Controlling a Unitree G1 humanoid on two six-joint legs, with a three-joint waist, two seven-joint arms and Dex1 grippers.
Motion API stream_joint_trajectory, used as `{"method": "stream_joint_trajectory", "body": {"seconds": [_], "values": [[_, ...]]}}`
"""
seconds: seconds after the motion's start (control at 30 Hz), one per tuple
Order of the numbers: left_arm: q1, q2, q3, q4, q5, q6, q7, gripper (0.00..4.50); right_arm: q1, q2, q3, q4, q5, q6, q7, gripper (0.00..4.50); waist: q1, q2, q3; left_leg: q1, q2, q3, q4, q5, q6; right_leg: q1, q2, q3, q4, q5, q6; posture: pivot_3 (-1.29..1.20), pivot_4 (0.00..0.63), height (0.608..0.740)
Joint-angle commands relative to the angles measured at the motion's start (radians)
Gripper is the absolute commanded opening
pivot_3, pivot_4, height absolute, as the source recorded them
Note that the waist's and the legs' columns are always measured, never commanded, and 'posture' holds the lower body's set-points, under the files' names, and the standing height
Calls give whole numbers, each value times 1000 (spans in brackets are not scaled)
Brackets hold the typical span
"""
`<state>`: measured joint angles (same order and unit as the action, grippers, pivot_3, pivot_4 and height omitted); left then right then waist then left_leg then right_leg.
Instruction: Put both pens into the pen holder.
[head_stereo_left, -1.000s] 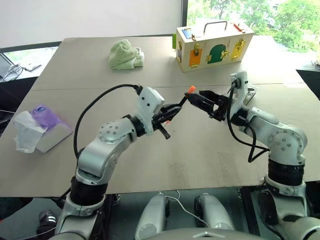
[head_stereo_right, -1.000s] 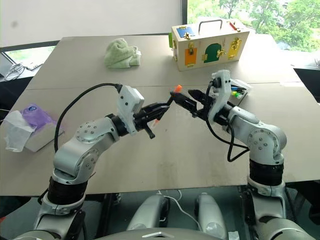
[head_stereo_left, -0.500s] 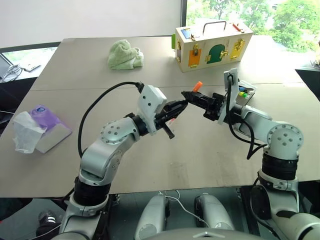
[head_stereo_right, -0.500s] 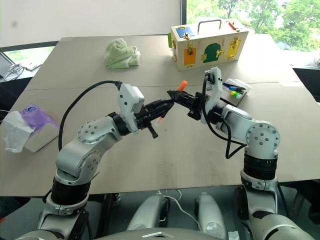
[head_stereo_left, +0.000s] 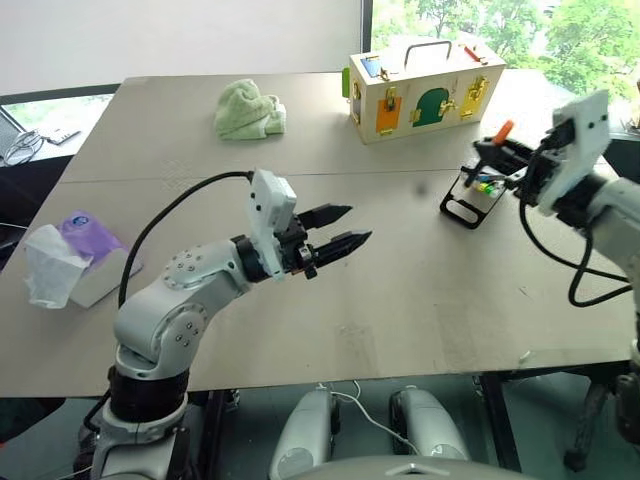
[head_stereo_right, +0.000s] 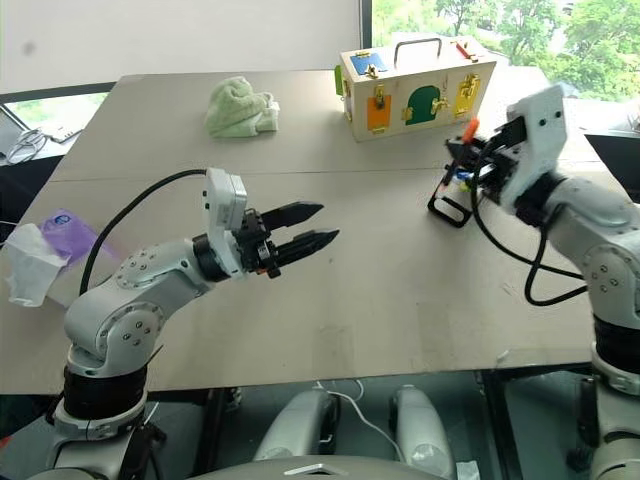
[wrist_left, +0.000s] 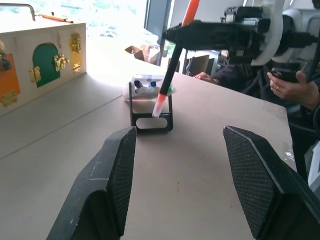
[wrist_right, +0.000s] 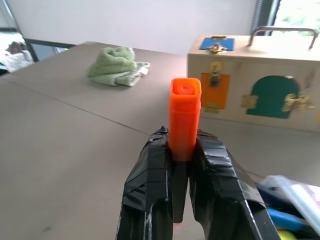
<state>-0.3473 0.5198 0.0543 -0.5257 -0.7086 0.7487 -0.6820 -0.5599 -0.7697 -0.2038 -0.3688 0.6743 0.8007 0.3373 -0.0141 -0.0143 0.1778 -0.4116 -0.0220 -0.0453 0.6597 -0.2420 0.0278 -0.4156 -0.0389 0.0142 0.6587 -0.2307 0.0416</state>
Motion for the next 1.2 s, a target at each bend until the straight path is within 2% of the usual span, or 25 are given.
{"method": "stream_joint_trajectory", "body": {"seconds": [0.03,0.23,0.5,0.73,0.83,0.9,0.97,1.13,1.2], "values": [[-16,-5,-24,-8,7,-32,-13,2874,-7,-18,9,28,-103,-79,2,13,0,0,0,0,0,0,0,0,0,0,0,0,0,0,0,0,150,740],[-9,2,-30,-15,9,-43,-9,2874,-5,8,29,32,-187,-122,13,13,1,0,0,0,1,1,0,0,0,0,0,2,0,0,0,0,150,740],[9,5,-36,-32,35,-62,3,2874,61,69,116,79,-351,-279,28,13,2,0,0,0,1,1,0,0,0,0,0,2,0,0,0,0,150,740],[10,9,-33,-25,57,-80,14,2874,159,101,201,162,-543,-500,30,13,3,0,0,0,1,1,0,0,0,0,0,2,0,0,0,0,150,740],[16,12,-31,-30,66,-86,18,2874,189,109,241,249,-668,-653,-5,13,3,0,0,1,0,1,0,0,0,1,0,2,0,0,0,0,150,740],[16,9,-29,-29,64,-85,22,2874,192,126,243,305,-694,-713,-6,1046,3,-1,0,2,0,1,0,0,-1,1,0,2,0,0,0,0,150,740],[14,7,-28,-29,59,-84,21,2874,182,141,240,362,-710,-758,-3,1802,3,0,0,2,0,2,0,0,-1,1,0,2,0,0,0,0,150,740],[10,0,-10,-38,6,-70,23,2874,155,163,211,429,-721,-812,-2,4299,1,0,0,3,1,4,0,1,-2,1,0,4,1,0,0,0,150,740],[10,1,-5,-39,-3,-68,27,2874,158,174,183,411,-706,-798,-14,4413,1,0,0,4,1,5,0,1,-3,1,0,5,2,0,0,0,150,740]]}}
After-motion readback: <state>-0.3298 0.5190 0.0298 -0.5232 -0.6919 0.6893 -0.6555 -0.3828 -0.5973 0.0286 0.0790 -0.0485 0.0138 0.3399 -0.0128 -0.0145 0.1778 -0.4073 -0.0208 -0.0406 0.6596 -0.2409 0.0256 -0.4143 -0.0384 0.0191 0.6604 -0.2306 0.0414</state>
